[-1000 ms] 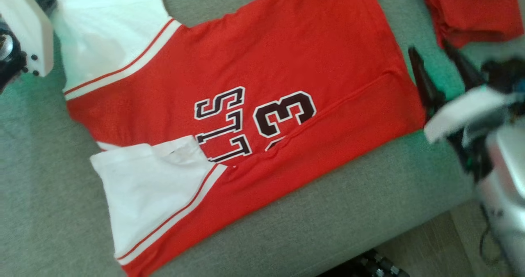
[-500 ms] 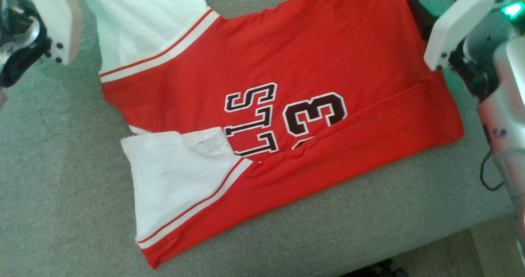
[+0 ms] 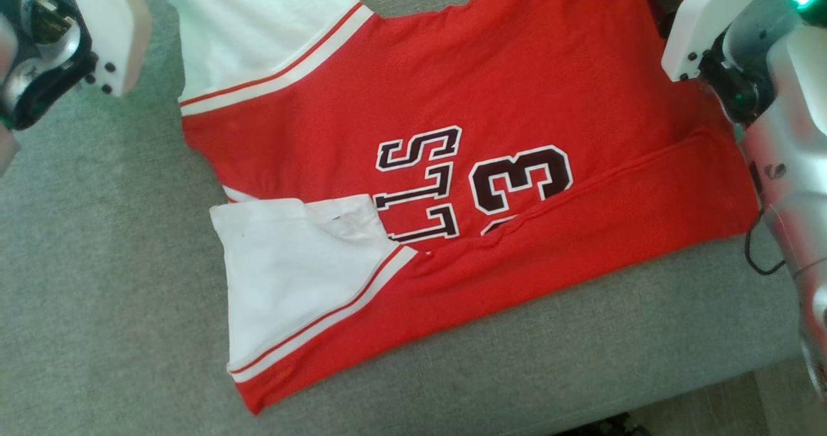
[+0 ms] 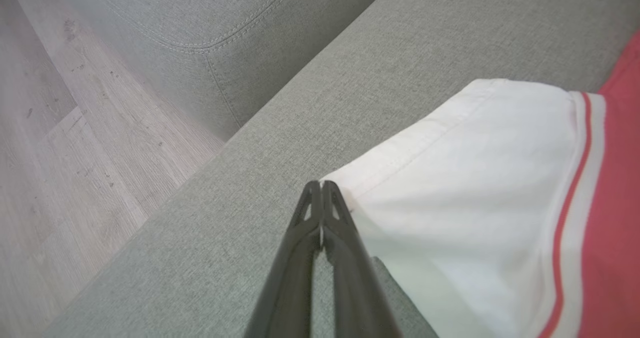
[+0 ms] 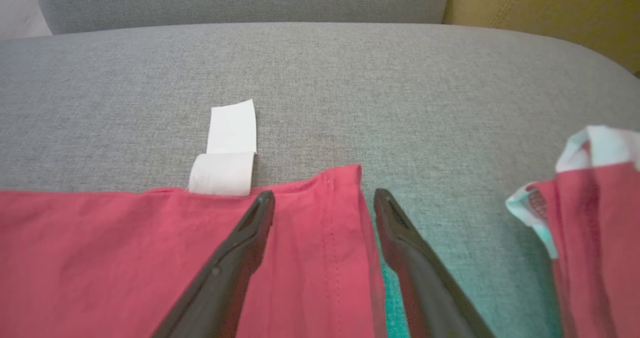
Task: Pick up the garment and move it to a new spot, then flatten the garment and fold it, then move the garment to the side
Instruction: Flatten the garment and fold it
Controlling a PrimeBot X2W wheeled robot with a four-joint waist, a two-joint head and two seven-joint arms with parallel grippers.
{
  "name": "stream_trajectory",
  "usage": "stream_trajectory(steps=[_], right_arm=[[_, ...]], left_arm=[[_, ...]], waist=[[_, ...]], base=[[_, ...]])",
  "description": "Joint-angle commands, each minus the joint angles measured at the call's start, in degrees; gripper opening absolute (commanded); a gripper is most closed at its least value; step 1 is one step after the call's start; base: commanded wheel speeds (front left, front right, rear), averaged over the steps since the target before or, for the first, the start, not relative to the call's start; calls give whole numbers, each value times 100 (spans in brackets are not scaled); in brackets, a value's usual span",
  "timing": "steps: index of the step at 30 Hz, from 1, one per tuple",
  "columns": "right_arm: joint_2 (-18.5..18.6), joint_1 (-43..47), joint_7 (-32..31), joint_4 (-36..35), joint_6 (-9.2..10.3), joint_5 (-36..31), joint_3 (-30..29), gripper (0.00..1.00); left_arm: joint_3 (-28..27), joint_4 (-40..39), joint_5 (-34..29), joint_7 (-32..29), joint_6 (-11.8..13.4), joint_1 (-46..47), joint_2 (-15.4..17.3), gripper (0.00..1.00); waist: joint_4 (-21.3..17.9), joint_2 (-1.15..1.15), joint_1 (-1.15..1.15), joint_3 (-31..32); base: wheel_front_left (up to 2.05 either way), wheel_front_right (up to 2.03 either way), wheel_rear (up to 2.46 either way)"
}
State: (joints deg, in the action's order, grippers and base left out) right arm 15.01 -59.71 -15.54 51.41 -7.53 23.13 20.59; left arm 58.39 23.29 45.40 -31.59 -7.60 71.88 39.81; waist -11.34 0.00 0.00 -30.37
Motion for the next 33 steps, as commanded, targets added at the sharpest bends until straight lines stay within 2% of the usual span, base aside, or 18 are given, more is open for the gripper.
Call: stream_trajectory(steps=[1,3,5,6,7,9,19,23,24,26,33], right_arm=[[-25,-132,67,-83,4,36,57,100],[-46,-192,113,55,4,67,79,100],[-78,-242,148,156,4,123,116,81],[-88,-267,165,201,4,150,137,75],[-95,-292,184,242,4,173,158,58],[-122,-355,236,342,4,263,217,45],[-48,-580,434,692,4,429,358,44],[-23,-661,536,856,4,443,404,32],[-15,-685,576,898,4,435,415,18],[-10,-733,672,967,4,422,435,0],[-44,-900,986,1084,4,601,385,0]], left_arm=[[-218,-125,53,47,11,347,249,0],[-172,-112,70,65,11,375,242,0],[-131,-97,92,85,11,399,240,0],[-111,-90,104,93,11,410,242,0],[-92,-82,114,103,11,422,243,0],[-38,-53,144,138,11,449,236,0],[147,7,225,261,11,535,197,0],[214,33,252,302,11,560,204,0],[229,39,257,314,11,568,207,0],[255,49,266,342,11,582,216,0],[322,54,69,837,11,740,281,0]], waist=[[16,0,0,0],[37,0,0,-1],[53,0,0,-2],[60,0,0,-3],[68,0,0,-3],[95,0,0,0],[230,0,0,-11],[269,0,0,-6],[275,0,0,-6],[280,0,0,-7],[257,0,0,-20]], base=[[0,0,0],[0,0,0],[0,0,0],[0,0,0],[0,0,0],[0,0,0],[0,0,0],[0,0,0],[0,0,0],[0,0,0],[0,0,0]])
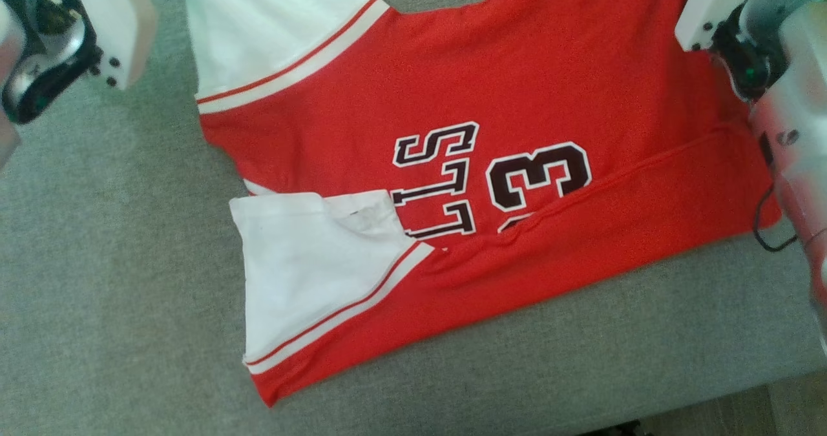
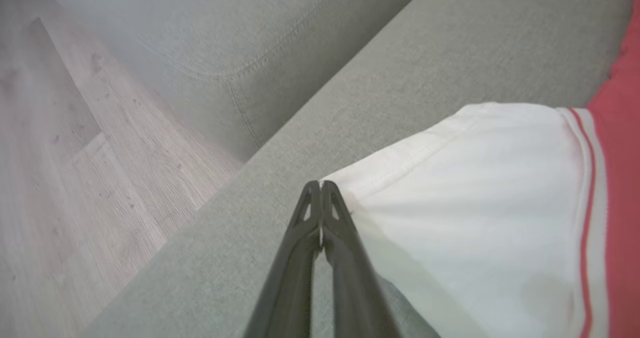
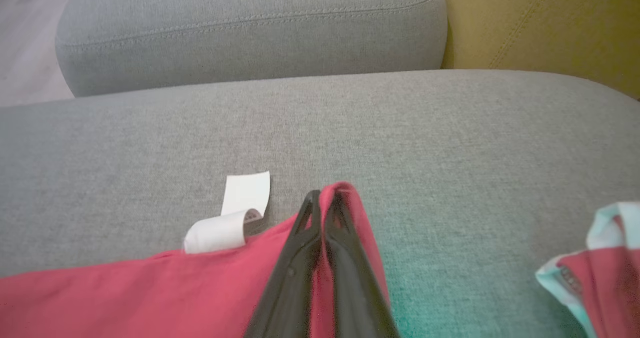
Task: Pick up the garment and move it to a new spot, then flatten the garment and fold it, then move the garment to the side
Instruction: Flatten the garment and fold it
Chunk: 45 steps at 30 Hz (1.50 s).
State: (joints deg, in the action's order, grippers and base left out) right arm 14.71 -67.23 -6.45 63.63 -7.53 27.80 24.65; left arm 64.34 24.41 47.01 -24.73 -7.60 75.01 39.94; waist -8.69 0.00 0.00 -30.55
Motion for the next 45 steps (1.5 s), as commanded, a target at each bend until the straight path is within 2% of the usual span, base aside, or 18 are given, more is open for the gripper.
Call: stream_trajectory(steps=[1,7,14,22,28,34,45], right_arm=[[-16,-161,88,-157,4,207,-23,0],[71,-141,175,-387,4,656,-34,0],[412,92,157,-948,4,1398,82,0],[1020,651,66,-1686,4,2189,296,0],[1530,1206,45,-2211,4,2665,374,0],[1888,1761,92,-2566,4,2875,429,0],[2217,2692,219,-2934,4,2920,422,0]], left_arm=[[-285,-32,-147,283,11,465,270,0],[-300,187,-428,866,11,619,247,0],[-357,464,-676,1612,19,782,137,0],[-312,418,-458,2084,15,463,-74,0],[-255,-7,-265,2260,56,-52,57,0],[-198,-696,-103,2366,348,-736,396,0],[-96,-2129,211,2607,1262,-2157,1174,0]], waist=[[-12,0,0,-2],[-24,0,0,50],[45,0,0,161],[332,0,0,362],[508,0,0,525],[616,0,0,701],[633,0,0,891]], base=[[0,0,0],[0,0,0],[0,0,0],[0,0,0],[0,0,0],[0,0,0],[0,0,0]])
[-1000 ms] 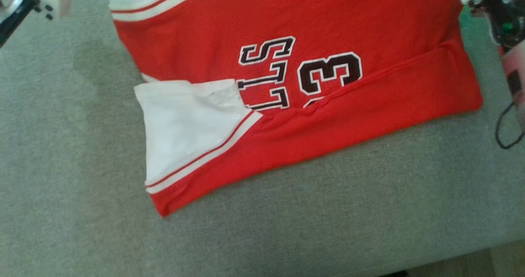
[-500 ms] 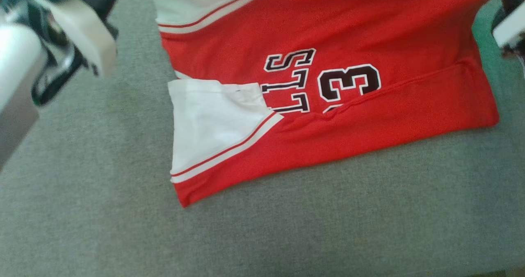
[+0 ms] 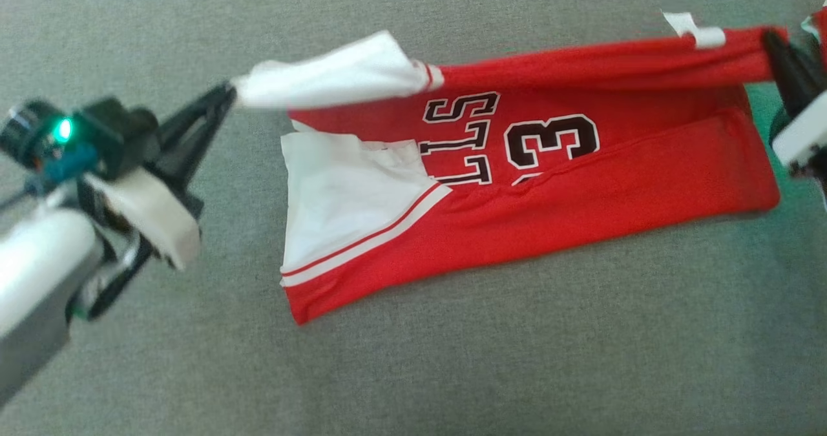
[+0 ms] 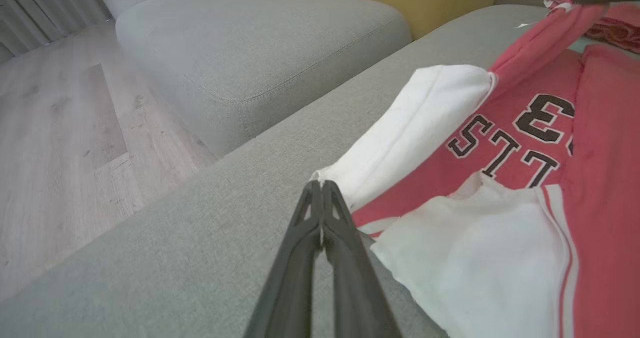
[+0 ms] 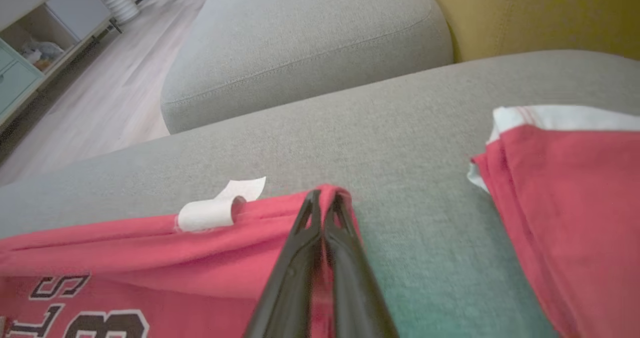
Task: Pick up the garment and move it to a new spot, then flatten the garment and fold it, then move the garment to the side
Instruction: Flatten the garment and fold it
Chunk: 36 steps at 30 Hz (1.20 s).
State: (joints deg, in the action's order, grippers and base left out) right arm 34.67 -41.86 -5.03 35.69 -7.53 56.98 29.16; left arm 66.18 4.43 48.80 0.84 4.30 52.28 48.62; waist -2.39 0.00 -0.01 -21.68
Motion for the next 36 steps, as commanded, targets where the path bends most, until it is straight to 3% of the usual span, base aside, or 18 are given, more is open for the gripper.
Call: stream_trajectory(steps=[1,12,22,23,24,25,26,32,36], right_arm=[[253,244,81,-166,4,-5,-38,0],[276,969,181,-377,4,-81,-219,0],[220,1451,141,-548,4,-216,-436,0],[182,1509,127,-576,4,-258,-473,13],[157,1531,128,-584,4,-283,-493,42],[131,1549,154,-584,4,-320,-522,75],[102,1566,208,-573,4,-359,-570,100],[-167,1828,810,-526,4,-680,-963,100],[-364,2178,1368,-621,4,-1052,-1211,100]], left_arm=[[-271,-259,56,71,162,8,352,0],[-41,-1097,162,98,879,-826,511,0],[72,-1222,391,279,1113,-1306,269,0],[45,-1128,449,424,1130,-1379,143,0],[35,-1063,460,496,1147,-1410,74,35],[27,-992,471,577,1167,-1445,-7,83],[-8,-914,503,678,1219,-1490,-104,100],[-156,-395,463,1243,1672,-1871,-783,100],[-555,-166,123,1405,2098,-2283,-1261,100]], waist=[[6,0,1,9],[29,0,1,85],[111,0,1,145],[112,0,1,155],[109,0,1,162],[104,0,1,175],[99,0,1,193],[63,0,1,351],[28,0,1,508]], base=[[0,0,0],[0,0,0],[0,0,0],[0,0,0],[0,0,0],[0,0,0],[0,0,0],[0,0,0],[0,0,0]])
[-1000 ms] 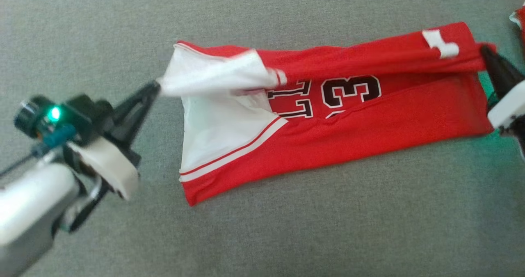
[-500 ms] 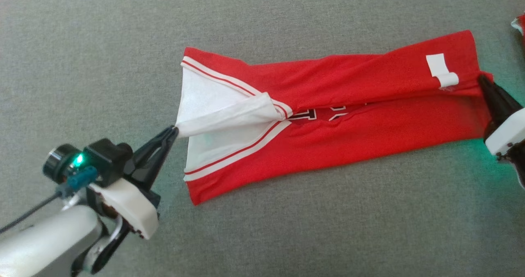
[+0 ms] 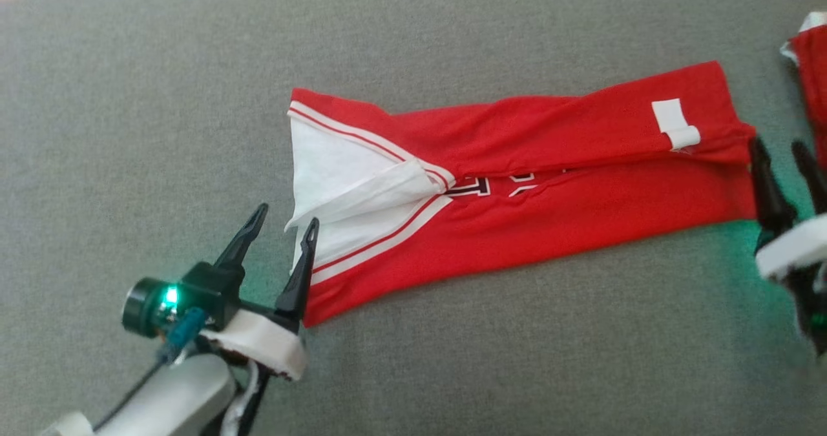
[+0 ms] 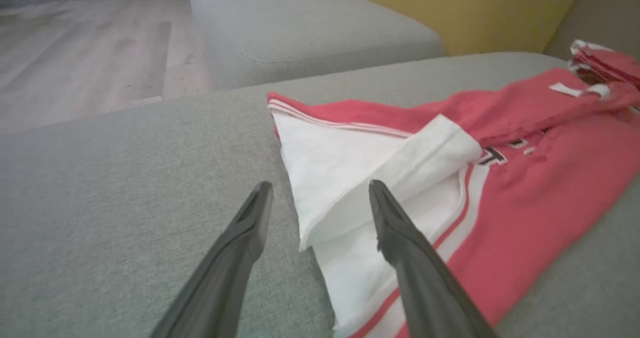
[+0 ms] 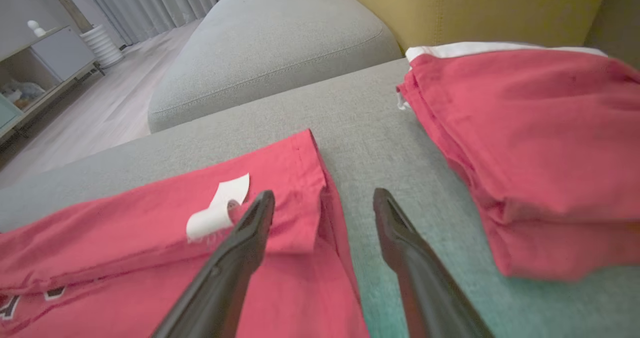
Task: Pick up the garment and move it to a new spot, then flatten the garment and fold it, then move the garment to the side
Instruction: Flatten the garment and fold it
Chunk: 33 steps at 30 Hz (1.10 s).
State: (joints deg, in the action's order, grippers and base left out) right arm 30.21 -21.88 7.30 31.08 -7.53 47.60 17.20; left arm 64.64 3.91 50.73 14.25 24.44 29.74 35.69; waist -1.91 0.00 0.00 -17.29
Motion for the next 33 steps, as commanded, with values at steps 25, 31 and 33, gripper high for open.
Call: stream_trajectory(steps=[25,31,33], right_arm=[[-970,-88,126,1179,4,-1405,-2047,100],[-1183,-344,-395,1901,4,-1584,-2076,100],[-1273,-347,-501,1935,4,-1607,-1996,75]], left_arm=[[-4113,-1171,-4250,74,-269,-2745,-2703,100],[-4315,-1139,-4471,74,-518,-2779,-2914,100],[-4397,-1141,-4508,74,-566,-2806,-2964,100]], waist=[[746,0,0,177],[773,0,0,110],[725,0,0,101]], base=[[0,0,0],[0,0,0],[0,0,0]])
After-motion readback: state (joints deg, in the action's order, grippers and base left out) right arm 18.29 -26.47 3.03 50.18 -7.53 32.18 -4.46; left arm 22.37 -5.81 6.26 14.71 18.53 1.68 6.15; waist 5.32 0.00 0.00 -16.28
